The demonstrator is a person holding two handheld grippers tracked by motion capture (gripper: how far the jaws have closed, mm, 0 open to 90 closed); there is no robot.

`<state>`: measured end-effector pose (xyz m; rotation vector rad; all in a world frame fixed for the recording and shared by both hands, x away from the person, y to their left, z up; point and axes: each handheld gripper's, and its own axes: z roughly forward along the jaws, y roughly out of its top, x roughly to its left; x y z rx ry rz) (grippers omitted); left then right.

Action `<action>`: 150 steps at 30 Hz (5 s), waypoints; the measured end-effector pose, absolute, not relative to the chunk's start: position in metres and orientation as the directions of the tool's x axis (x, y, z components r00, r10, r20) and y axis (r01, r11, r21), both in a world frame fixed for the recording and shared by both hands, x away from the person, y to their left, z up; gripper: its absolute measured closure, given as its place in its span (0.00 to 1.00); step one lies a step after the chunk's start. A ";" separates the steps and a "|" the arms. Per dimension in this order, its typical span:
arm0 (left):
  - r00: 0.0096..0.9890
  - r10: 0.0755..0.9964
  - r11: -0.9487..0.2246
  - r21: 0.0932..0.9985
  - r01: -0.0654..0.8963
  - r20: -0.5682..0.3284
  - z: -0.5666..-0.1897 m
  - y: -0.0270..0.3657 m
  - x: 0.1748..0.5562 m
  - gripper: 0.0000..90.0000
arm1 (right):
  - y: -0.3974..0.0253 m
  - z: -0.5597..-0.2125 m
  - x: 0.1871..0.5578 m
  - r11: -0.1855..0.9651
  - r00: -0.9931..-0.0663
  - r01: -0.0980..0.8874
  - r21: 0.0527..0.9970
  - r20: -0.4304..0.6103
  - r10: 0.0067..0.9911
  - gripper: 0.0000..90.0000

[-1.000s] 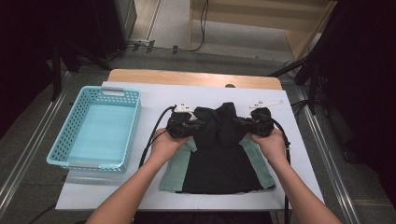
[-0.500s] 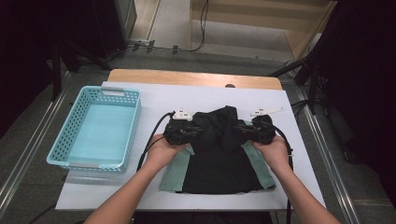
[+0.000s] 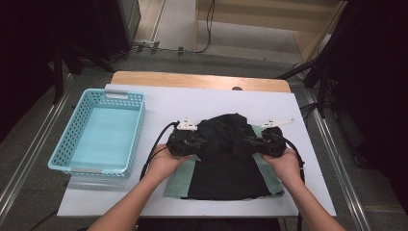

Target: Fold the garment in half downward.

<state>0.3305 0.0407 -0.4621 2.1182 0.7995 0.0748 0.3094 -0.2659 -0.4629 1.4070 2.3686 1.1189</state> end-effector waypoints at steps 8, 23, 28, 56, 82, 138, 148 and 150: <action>0.794 0.564 -0.453 0.720 0.526 -0.225 -0.470 0.047 0.322 0.93 | -0.271 -0.470 0.299 0.246 -0.518 0.712 0.657 0.256 0.816 0.88; 0.792 0.558 -0.473 0.690 0.548 -0.246 -0.480 0.058 0.316 0.93 | -0.277 -0.481 0.280 0.259 -0.504 0.737 0.624 0.252 0.826 0.88; 0.791 0.557 -0.481 0.678 0.556 -0.253 -0.481 0.061 0.314 0.93 | -0.279 -0.483 0.273 0.252 -0.494 0.750 0.612 0.265 0.828 0.88; 0.752 0.579 -0.399 0.695 0.597 -0.314 -0.455 0.078 0.328 0.50 | -0.299 -0.464 0.277 0.216 -0.521 0.697 0.684 0.275 0.808 0.43; 0.749 0.616 -0.432 0.690 0.581 -0.245 -0.461 0.058 0.355 0.44 | -0.297 -0.460 0.300 0.211 -0.518 0.676 0.706 0.253 0.817 0.39; 0.783 0.602 -0.511 0.678 0.528 -0.156 -0.476 0.027 0.376 0.93 | -0.267 -0.479 0.333 0.309 -0.549 0.716 0.626 0.231 0.803 0.92; 0.779 0.596 -0.435 0.737 0.518 -0.196 -0.457 0.036 0.372 0.94 | -0.276 -0.461 0.327 0.277 -0.549 0.672 0.687 0.211 0.808 0.92; 0.780 0.596 -0.428 0.747 0.509 -0.190 -0.453 0.038 0.371 0.94 | -0.278 -0.458 0.325 0.271 -0.553 0.664 0.697 0.213 0.806 0.92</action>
